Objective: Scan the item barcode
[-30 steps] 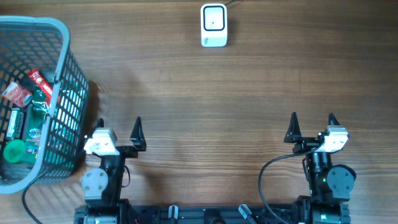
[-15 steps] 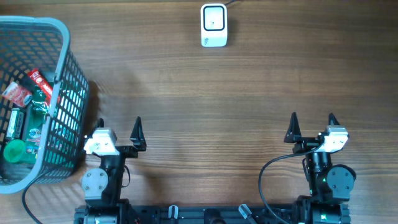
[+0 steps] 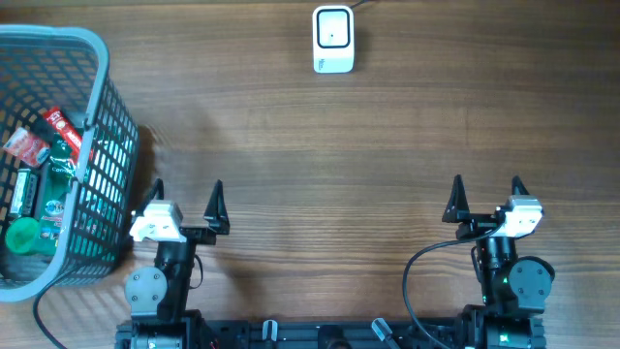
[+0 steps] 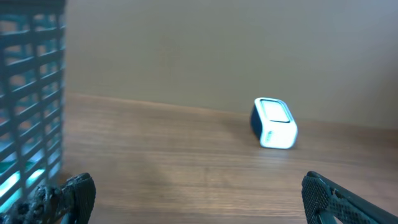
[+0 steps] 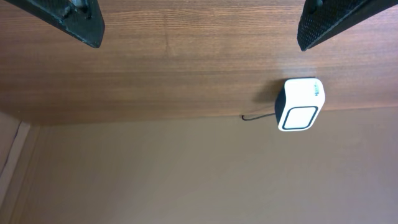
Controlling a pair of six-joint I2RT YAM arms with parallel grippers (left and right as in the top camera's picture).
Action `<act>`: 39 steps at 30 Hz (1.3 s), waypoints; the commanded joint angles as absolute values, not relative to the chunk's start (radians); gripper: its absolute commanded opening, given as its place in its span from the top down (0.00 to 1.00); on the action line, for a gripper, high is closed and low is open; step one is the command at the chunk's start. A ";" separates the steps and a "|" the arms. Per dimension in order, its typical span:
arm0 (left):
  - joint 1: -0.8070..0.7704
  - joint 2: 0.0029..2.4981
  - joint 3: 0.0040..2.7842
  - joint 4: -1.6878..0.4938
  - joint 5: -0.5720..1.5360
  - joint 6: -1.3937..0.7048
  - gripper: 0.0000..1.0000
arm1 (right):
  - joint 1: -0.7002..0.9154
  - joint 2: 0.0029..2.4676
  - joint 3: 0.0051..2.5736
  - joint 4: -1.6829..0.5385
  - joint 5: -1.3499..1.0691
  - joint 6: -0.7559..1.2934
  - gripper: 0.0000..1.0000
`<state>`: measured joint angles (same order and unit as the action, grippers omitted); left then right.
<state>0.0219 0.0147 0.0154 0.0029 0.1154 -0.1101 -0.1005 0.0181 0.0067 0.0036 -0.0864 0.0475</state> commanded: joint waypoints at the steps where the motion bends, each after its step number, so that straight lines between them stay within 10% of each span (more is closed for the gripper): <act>1: 0.025 0.010 0.007 -0.007 0.176 -0.121 0.00 | -0.098 0.010 0.005 0.006 -0.102 0.055 0.00; 39: 0.025 0.609 0.981 -0.629 0.189 -0.169 0.00 | -0.098 0.010 0.005 0.006 -0.102 0.054 0.00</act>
